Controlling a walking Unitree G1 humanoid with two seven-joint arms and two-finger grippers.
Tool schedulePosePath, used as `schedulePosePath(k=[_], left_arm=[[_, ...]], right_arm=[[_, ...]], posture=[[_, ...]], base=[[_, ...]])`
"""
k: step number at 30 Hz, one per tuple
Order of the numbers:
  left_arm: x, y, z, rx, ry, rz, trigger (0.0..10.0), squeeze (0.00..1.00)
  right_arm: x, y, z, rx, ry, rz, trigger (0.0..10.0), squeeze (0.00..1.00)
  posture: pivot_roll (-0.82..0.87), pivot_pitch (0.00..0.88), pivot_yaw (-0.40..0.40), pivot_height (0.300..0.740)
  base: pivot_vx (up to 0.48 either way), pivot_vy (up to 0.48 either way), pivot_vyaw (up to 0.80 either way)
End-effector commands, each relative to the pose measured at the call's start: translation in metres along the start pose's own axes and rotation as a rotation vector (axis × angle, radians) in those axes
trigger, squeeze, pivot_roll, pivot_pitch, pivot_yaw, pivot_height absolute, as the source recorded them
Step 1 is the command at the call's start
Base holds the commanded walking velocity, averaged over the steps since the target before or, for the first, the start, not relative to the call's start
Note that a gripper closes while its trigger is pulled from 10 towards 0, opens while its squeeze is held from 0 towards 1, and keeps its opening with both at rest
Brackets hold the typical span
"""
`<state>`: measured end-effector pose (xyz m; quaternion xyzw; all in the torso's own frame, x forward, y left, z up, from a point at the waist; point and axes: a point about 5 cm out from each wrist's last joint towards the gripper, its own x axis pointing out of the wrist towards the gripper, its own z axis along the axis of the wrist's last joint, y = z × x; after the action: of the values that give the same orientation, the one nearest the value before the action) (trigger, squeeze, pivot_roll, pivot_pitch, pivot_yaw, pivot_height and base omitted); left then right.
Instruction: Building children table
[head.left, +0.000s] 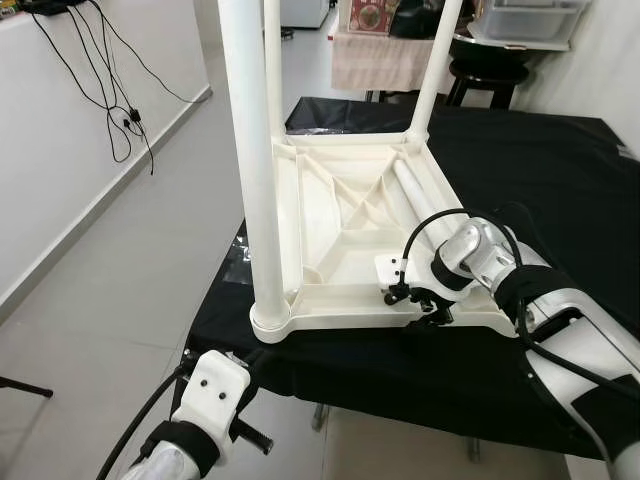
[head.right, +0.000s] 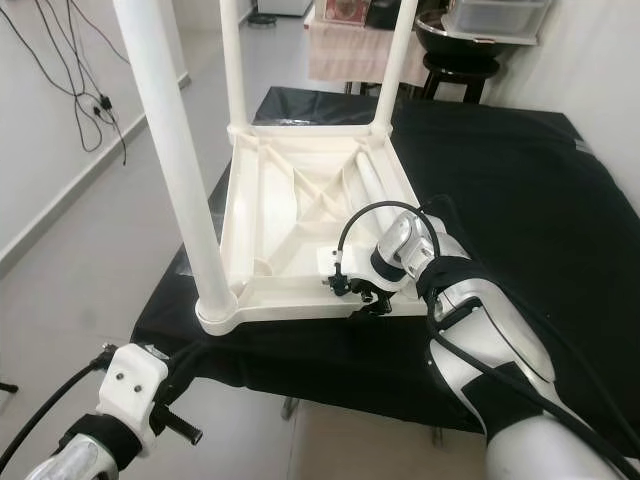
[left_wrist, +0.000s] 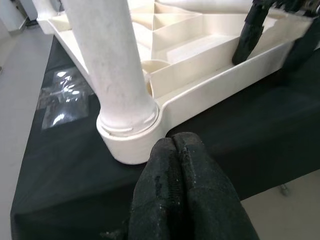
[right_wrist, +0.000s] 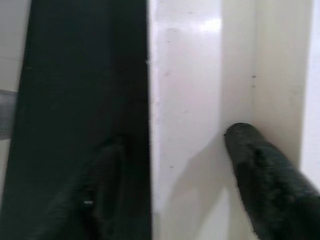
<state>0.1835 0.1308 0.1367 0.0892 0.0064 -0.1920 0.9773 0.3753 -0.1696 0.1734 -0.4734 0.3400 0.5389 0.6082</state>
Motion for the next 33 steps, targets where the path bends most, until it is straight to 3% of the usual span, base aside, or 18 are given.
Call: schedulePosePath(k=[1,2,12,21,23,27,29,33], left_arm=[[-0.002,0.000,-0.004,0.011,0.027,-0.005,10.0,0.00],[-0.001,0.000,-0.004,0.011,0.026,-0.004,10.0,0.00],[-0.001,0.000,-0.004,0.013,0.024,-0.007,10.0,0.00],[-0.001,0.000,-0.004,0.012,0.024,-0.004,10.0,0.00],[-0.001,0.000,-0.004,0.012,0.024,-0.003,10.0,0.00],[-0.001,0.000,-0.004,0.011,0.023,-0.002,10.0,0.00],[-0.002,0.000,-0.003,0.009,0.022,-0.001,10.0,0.00],[-0.002,0.000,-0.003,0.006,0.022,0.000,10.0,0.00]], right_arm=[[0.017,0.010,-0.009,0.017,0.058,0.038,3.6,0.00],[0.020,0.012,-0.009,0.022,0.053,0.039,0.0,0.00],[0.021,0.012,-0.008,0.064,0.002,0.019,0.0,0.00],[0.019,0.013,-0.013,0.167,-0.094,0.008,0.0,0.00],[0.021,0.015,-0.019,0.287,-0.159,-0.050,0.0,0.00],[0.024,0.020,-0.019,0.396,-0.247,-0.075,0.0,0.00],[0.026,0.034,-0.013,0.462,-0.328,-0.035,0.0,0.00],[0.024,0.045,-0.013,0.501,-0.360,-0.021,0.0,0.00]], posture=[[0.03,0.091,-0.061,0.740],[0.03,0.090,-0.061,0.740],[0.02,0.089,-0.058,0.740],[0.01,0.094,-0.060,0.740],[0.00,0.098,-0.068,0.740],[0.00,0.102,-0.073,0.740],[-0.01,0.105,-0.074,0.740],[-0.01,0.109,-0.072,0.740]], base=[[0.000,0.000,0.00],[0.000,0.000,0.00],[0.000,0.000,0.00],[0.000,0.000,0.00],[0.000,0.000,0.00],[0.000,0.000,0.00],[0.000,0.000,0.00],[0.000,0.000,0.00]])
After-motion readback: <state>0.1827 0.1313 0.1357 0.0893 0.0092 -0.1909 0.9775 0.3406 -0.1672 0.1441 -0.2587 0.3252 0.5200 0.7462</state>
